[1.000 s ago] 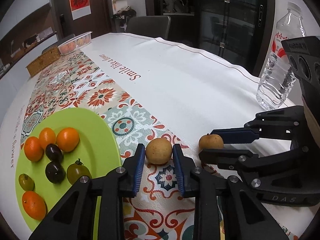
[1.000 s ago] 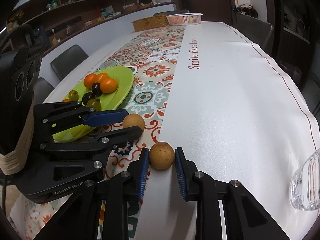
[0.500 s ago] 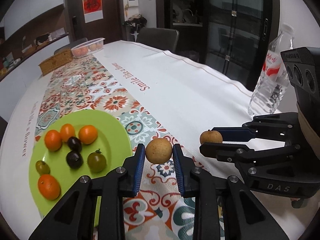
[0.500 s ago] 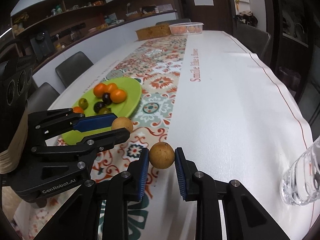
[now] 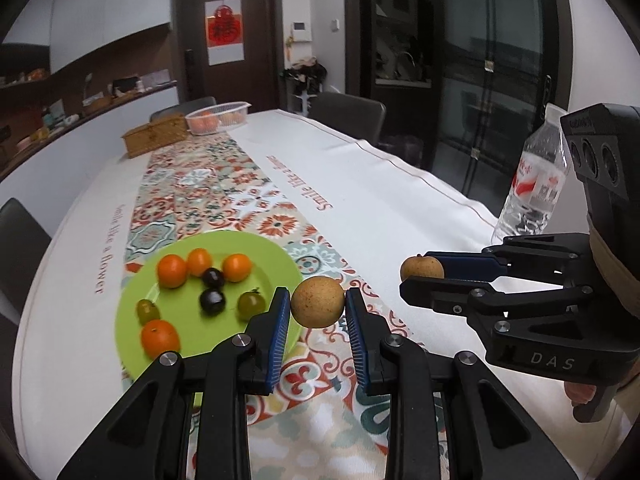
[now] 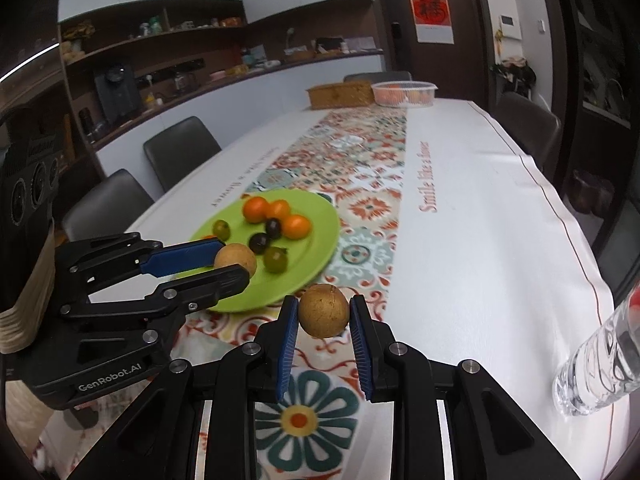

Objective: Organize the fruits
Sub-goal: 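Carry both brown fruits onto the green plate and open both tools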

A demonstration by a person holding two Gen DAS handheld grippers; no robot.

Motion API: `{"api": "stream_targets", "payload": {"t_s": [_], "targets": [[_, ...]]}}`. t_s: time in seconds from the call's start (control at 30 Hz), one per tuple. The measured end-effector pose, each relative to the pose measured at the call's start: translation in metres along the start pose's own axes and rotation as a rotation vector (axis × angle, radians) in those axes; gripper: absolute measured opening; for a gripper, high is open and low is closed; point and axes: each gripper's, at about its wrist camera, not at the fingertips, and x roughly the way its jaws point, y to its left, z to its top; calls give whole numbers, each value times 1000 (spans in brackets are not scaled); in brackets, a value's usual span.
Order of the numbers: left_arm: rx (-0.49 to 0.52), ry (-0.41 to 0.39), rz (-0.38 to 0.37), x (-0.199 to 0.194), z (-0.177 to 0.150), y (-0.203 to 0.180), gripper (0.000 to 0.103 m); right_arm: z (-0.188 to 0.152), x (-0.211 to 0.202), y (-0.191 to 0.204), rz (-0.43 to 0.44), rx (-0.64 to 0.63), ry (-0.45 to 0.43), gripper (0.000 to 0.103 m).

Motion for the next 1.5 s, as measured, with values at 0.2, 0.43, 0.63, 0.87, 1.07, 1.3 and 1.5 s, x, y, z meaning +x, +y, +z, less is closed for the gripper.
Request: {"api": "stream_targets", "payload": {"t_s": [0.2, 0.43, 0.63, 0.87, 1.07, 1.3, 1.5], "targets": [[-32, -35, 44, -23, -1, 10, 28, 8, -8, 18, 22, -32, -26, 27], [-76, -30, 106, -35, -6, 28, 28, 18, -8, 39, 43, -73, -41, 27], [-113, -11, 130, -35, -15, 48, 28, 25, 7, 54, 74, -88, -25, 27], [-146, -1, 129, -24, -27, 71, 28, 31, 37, 67, 113, -111, 21, 27], [-177, 35, 115, -6, -38, 88, 28, 32, 68, 76, 130, -132, 72, 27], [-216, 81, 97, 19, -49, 105, 28, 31, 98, 74, 122, -138, 127, 27], [-208, 106, 92, 34, -54, 109, 28, 27, 116, 72, 112, -139, 164, 27]]}}
